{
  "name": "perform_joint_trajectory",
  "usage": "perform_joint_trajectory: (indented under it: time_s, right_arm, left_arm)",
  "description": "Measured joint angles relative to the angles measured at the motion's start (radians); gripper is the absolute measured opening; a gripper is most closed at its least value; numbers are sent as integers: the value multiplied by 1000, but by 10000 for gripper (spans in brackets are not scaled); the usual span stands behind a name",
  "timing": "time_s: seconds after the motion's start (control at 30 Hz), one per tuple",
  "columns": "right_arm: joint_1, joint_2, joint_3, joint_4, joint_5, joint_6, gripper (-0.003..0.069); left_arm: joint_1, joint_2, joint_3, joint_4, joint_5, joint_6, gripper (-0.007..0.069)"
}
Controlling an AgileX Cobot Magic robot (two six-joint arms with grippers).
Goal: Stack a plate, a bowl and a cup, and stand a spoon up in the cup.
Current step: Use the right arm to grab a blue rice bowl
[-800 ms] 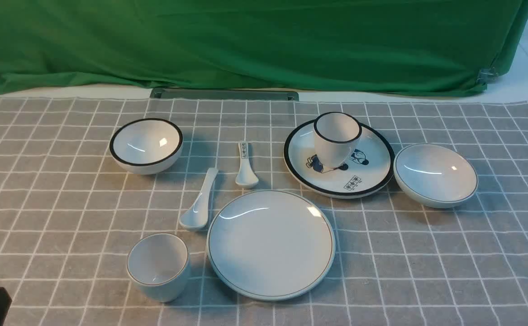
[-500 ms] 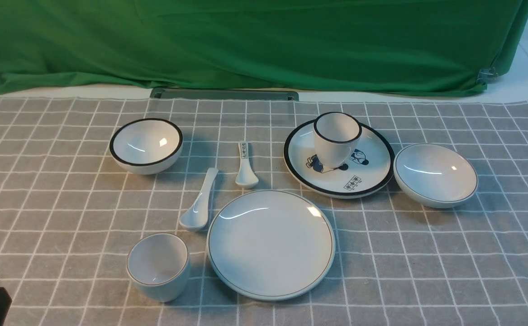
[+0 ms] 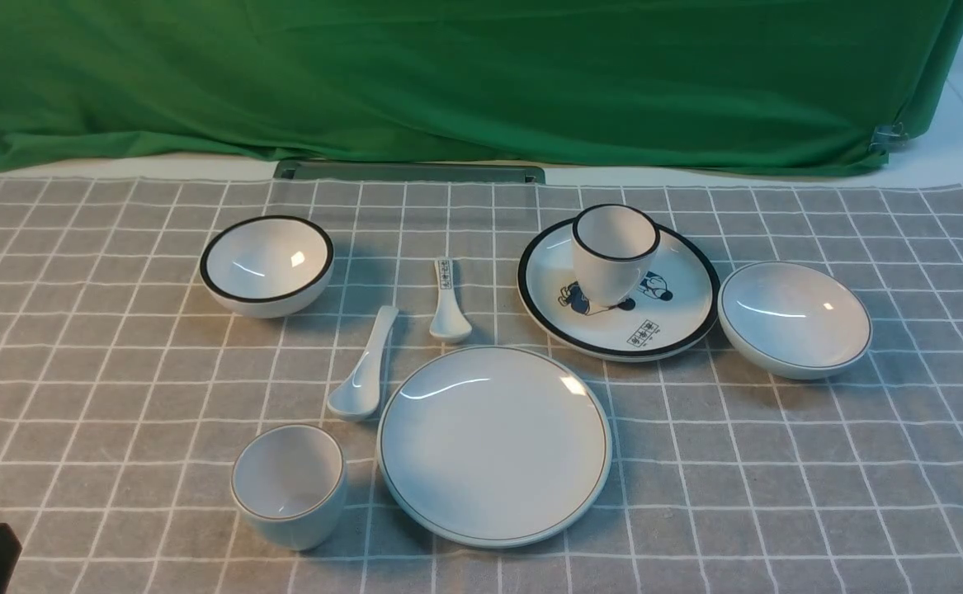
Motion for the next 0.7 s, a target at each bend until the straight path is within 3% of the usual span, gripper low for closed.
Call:
perform_joint_trajectory:
  time_s: [0.23,0.3,0.43,0.7]
  right_arm:
    - [0,0,0,0,0,0,241]
    - [0,0,0,0,0,0,241]
    - [0,0,0,0,0,0,241]
    - [0,0,0,0,0,0,241]
  left_arm:
    - [0,0,0,-10,-48,-2,17]
    - [0,0,0,-74,-96,-39,17]
    - [0,0,0,-319,-309,-249,17]
    - [0,0,0,-340,-460,-347,17]
